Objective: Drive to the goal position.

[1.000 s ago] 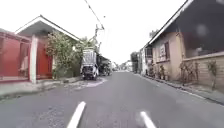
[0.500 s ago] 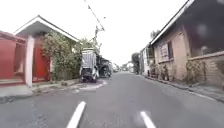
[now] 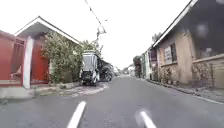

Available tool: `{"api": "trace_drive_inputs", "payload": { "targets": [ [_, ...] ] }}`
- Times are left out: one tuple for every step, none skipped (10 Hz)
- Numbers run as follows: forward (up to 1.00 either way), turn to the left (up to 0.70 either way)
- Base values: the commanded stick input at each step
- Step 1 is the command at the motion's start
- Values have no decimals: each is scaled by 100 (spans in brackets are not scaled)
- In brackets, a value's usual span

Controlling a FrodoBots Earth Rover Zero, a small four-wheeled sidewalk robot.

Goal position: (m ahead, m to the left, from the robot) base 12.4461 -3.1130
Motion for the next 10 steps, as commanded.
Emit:
{"api": "trace_drive_inputs", "payload": {
  "targets": [
    [70, 0],
    [70, 0],
    [70, 0],
    [70, 0],
    [70, 0],
    [70, 0],
    [70, 0],
    [70, -18],
    [70, -25],
    [70, -27]
  ]
}}
